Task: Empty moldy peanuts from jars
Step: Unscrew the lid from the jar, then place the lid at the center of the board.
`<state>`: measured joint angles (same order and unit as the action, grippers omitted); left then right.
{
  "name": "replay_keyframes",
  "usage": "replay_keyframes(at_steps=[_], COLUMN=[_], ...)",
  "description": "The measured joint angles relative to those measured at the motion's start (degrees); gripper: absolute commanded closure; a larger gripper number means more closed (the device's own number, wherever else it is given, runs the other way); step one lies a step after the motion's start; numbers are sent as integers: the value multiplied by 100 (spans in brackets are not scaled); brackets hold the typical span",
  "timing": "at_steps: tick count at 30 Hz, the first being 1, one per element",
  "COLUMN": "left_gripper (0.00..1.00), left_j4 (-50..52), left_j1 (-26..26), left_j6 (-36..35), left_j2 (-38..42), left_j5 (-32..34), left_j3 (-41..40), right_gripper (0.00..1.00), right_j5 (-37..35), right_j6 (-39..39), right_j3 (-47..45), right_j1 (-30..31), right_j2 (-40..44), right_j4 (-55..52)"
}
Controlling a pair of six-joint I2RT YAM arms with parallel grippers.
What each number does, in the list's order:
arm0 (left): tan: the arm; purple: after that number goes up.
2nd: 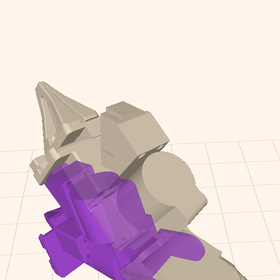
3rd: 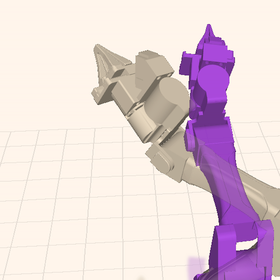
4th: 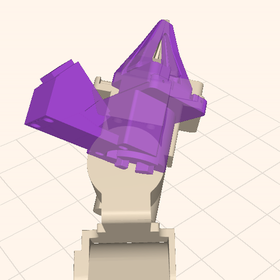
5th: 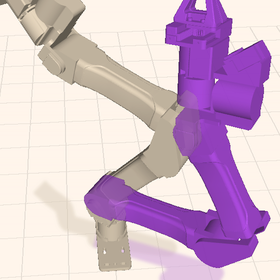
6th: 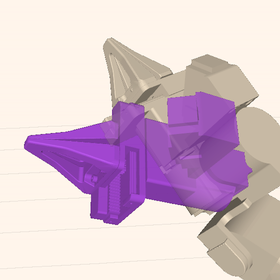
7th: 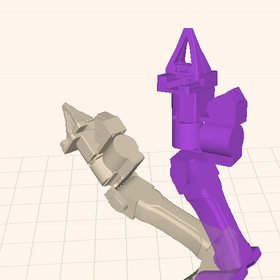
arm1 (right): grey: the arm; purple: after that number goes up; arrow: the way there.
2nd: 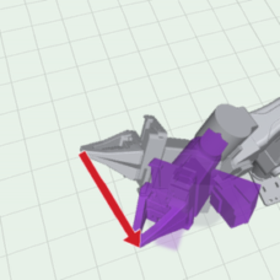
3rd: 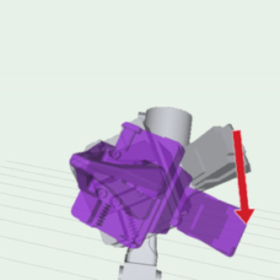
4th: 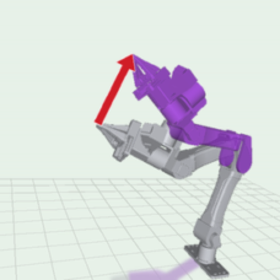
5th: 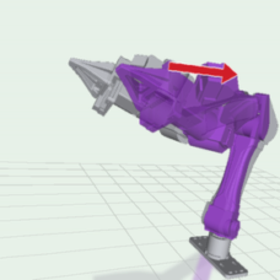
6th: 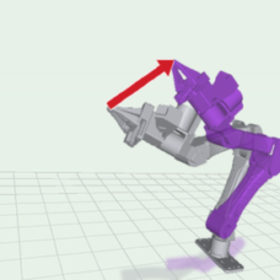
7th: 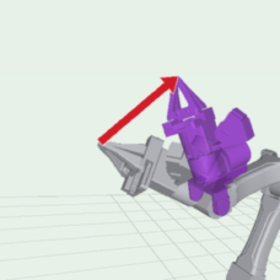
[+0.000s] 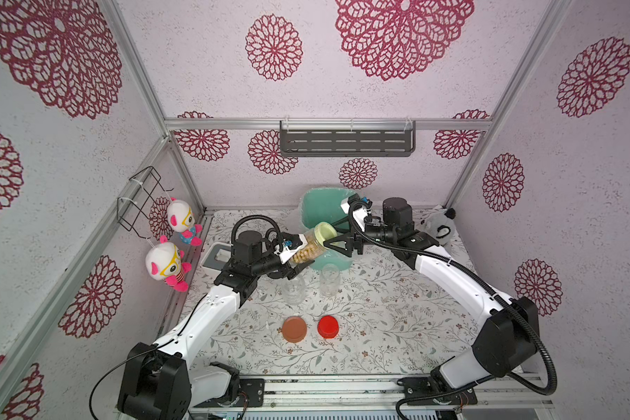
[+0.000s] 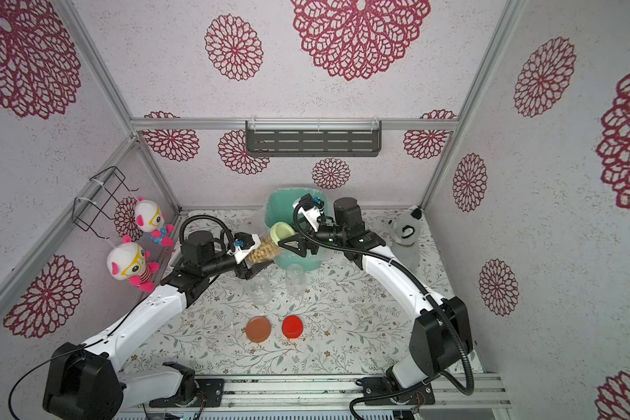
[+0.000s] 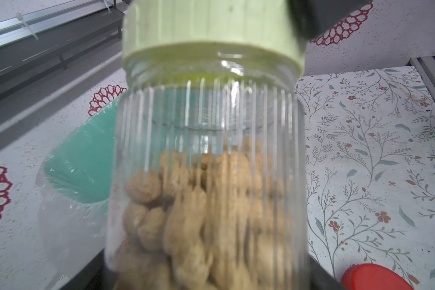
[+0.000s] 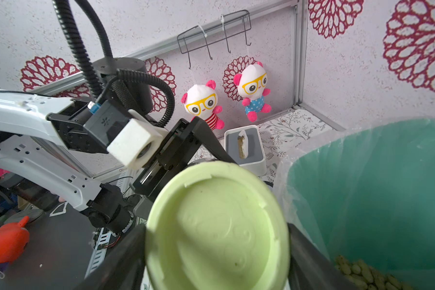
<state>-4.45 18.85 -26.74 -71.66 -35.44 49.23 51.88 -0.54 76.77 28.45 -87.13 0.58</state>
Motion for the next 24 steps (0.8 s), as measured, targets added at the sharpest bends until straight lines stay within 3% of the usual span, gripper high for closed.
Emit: replay_keyframes(at_steps=[4, 8, 12, 24], left_gripper=[100, 100, 100, 100], left_j4=[-2, -15, -35, -321], left_j1=[0, 0, 0, -4], left_j6=[13, 22, 24, 101], left_j2=[2, 2, 2, 2], left_j5=[-9, -7, 31, 466], left_j3=[33, 37, 37, 37], right_gripper=[92, 100, 100, 100], right_j5=[-50, -192, -435, -1456], right_j6=[55, 55, 120, 1709], right_j3=[-358, -743, -951, -1593], right_j1=[-107, -160, -164, -164], right_j2=[308, 673, 1073, 2645], right_j4=[361, 621, 505, -1921])
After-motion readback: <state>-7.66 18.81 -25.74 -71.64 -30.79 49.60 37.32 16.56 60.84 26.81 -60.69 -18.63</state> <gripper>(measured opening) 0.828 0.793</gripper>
